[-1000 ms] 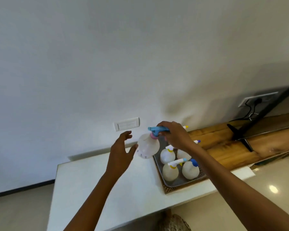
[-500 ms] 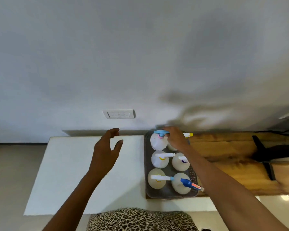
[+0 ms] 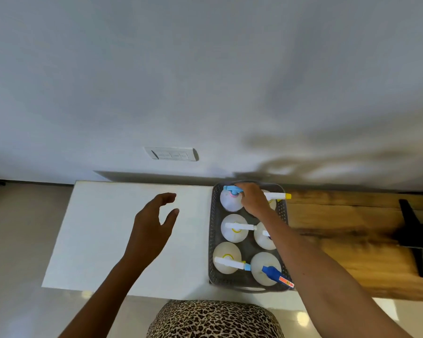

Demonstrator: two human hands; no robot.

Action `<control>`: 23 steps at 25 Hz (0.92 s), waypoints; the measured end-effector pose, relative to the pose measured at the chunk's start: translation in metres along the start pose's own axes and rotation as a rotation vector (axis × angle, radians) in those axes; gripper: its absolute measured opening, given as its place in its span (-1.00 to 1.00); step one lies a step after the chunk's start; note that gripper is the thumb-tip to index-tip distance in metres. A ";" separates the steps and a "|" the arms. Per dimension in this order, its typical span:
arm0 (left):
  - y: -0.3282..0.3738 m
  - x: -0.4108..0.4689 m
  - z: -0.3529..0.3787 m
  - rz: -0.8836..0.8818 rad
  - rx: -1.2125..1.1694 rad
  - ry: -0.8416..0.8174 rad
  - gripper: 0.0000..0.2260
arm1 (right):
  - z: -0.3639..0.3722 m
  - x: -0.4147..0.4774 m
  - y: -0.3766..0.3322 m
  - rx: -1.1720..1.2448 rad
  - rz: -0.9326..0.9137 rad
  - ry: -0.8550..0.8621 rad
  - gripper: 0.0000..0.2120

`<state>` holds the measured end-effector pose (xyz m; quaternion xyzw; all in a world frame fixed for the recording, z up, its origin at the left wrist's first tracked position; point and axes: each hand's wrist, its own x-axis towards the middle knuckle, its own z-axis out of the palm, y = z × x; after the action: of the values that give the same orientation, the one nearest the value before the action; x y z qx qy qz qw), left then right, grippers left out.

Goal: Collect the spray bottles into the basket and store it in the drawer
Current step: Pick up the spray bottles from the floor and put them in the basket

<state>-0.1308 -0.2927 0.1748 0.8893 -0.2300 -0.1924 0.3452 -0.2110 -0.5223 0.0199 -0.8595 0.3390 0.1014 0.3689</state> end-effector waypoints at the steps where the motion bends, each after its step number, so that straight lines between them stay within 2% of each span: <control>1: 0.000 0.001 0.003 -0.004 0.002 -0.002 -0.72 | 0.000 0.002 0.002 -0.003 -0.005 0.004 -0.63; 7: 0.011 0.005 0.019 0.017 0.005 -0.070 -0.72 | -0.006 -0.011 0.002 -0.017 -0.009 -0.013 -0.58; 10: 0.015 0.013 0.027 0.054 0.010 -0.096 -0.75 | -0.016 -0.033 -0.007 0.102 -0.038 0.110 -0.59; 12: 0.020 0.018 0.034 0.078 0.008 -0.129 -0.76 | -0.023 -0.059 -0.012 0.238 -0.016 0.266 -0.65; 16: 0.027 0.033 0.051 0.170 0.037 -0.210 -0.77 | -0.024 -0.120 -0.007 0.525 0.177 0.524 -0.75; 20: 0.046 0.063 0.079 0.212 0.049 -0.329 -0.78 | -0.015 -0.173 0.020 0.646 0.405 0.685 -0.80; 23: 0.057 0.089 0.105 0.233 0.089 -0.415 -0.76 | -0.001 -0.206 0.037 0.895 0.650 0.793 -0.78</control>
<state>-0.1264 -0.4336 0.1264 0.8126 -0.4051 -0.3196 0.2711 -0.3897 -0.4369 0.0871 -0.4509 0.6988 -0.2657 0.4876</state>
